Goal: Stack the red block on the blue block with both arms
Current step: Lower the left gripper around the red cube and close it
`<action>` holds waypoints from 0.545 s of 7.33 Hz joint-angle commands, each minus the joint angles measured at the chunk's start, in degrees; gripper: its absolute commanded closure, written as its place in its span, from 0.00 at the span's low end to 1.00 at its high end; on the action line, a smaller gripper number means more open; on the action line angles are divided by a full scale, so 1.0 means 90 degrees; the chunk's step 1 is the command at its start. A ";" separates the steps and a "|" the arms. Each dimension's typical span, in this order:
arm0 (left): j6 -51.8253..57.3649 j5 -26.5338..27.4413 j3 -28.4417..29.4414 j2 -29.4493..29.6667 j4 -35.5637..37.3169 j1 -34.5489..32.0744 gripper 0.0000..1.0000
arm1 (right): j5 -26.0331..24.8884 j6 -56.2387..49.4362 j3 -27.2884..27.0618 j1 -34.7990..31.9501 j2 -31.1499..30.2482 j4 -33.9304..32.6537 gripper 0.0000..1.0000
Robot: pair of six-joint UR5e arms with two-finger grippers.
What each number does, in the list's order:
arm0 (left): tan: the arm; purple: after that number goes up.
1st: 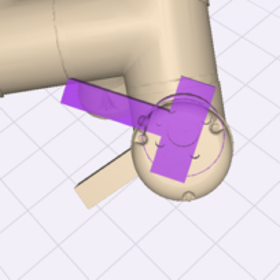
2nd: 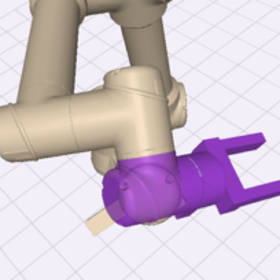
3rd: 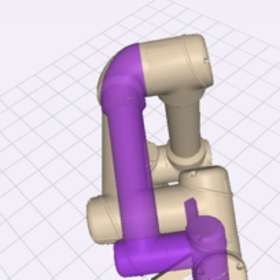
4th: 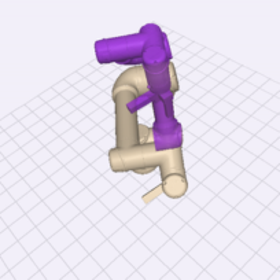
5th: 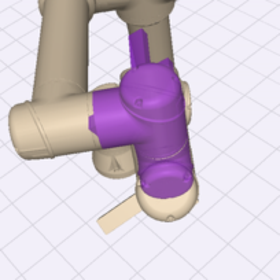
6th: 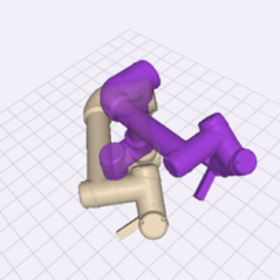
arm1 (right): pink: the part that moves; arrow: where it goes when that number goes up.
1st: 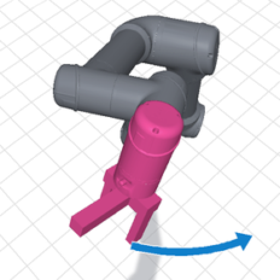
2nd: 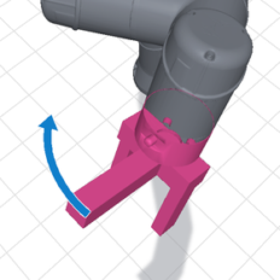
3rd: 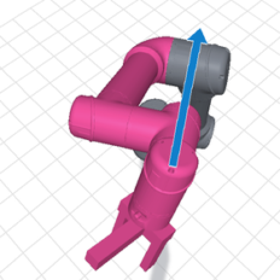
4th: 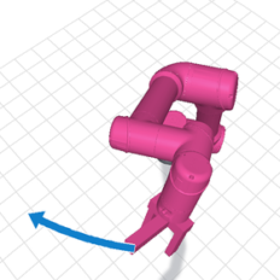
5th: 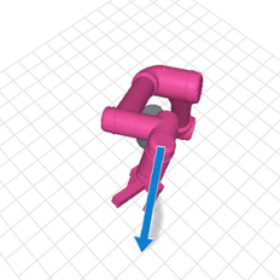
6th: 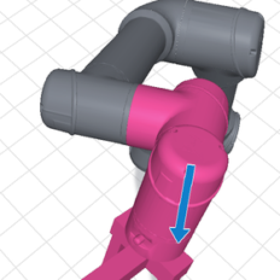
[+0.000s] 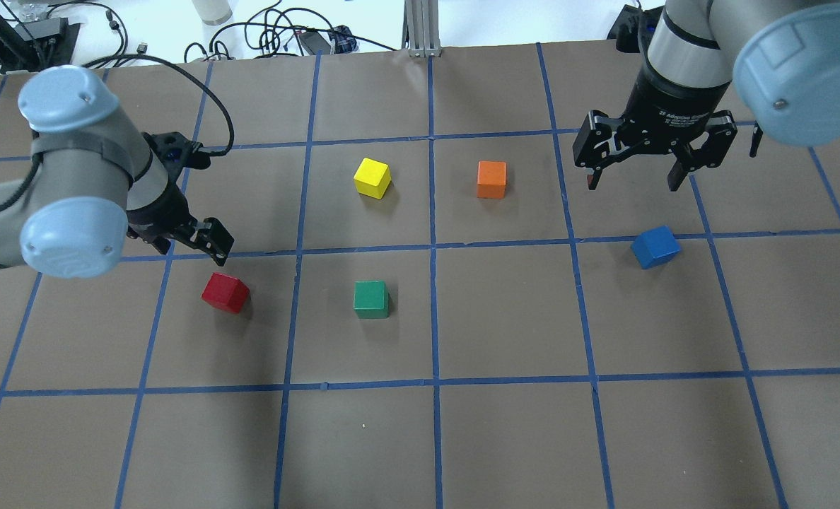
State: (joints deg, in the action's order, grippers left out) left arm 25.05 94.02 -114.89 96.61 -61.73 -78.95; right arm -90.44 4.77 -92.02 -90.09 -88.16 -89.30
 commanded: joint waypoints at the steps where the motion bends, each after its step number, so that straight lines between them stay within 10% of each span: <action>1: 0.0195 -0.0007 -0.0582 0.0338 0.0733 0.0013 0.00 | 0.0000 -0.0003 0.0000 0.0000 0.0001 0.0000 0.00; 4: 0.0205 0.0002 -0.0662 0.0730 0.1301 0.0013 0.00 | 0.0000 -0.0003 0.0000 0.0000 0.0010 0.0000 0.00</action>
State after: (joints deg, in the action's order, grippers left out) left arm 26.86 93.98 -120.62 101.82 -51.86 -78.78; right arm -90.44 4.75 -92.02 -90.09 -88.13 -89.30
